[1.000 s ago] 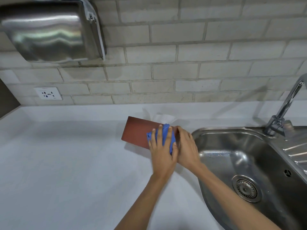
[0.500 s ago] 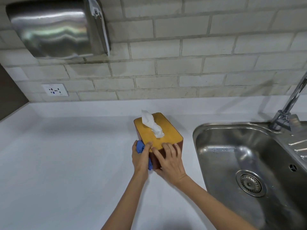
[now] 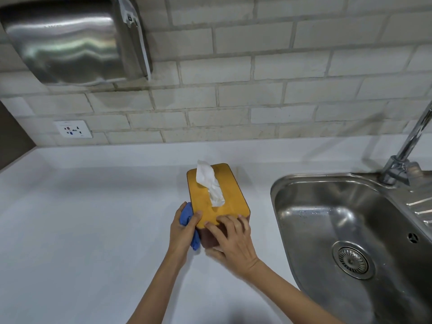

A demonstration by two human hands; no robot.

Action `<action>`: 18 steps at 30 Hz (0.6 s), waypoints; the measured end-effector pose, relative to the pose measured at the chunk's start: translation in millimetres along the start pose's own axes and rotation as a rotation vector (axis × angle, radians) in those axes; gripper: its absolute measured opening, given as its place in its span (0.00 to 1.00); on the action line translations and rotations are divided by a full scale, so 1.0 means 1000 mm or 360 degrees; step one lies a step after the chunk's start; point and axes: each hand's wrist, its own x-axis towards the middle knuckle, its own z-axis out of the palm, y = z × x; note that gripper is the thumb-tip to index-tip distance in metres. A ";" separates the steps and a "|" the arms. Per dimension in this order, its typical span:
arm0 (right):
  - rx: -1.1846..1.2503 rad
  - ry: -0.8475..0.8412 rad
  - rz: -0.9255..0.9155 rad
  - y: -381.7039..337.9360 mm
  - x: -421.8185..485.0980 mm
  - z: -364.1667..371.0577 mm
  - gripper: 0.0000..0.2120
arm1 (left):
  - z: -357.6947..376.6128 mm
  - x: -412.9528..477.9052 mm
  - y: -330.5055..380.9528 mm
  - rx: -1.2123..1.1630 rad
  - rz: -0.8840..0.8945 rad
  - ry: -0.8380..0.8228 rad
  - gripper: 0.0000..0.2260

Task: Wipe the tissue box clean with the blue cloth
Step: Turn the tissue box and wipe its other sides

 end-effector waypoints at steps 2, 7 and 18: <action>0.0206 -0.0012 0.0089 0.012 0.011 -0.006 0.29 | -0.015 0.006 0.004 0.0013 0.0015 -0.0082 0.21; 0.0744 -0.0083 0.0944 0.069 0.078 -0.008 0.20 | -0.054 0.035 0.017 0.0022 0.0025 -0.0075 0.20; 0.1505 -0.1239 0.1846 0.131 0.119 0.061 0.28 | -0.033 -0.012 -0.008 -0.0599 -0.0037 0.0553 0.15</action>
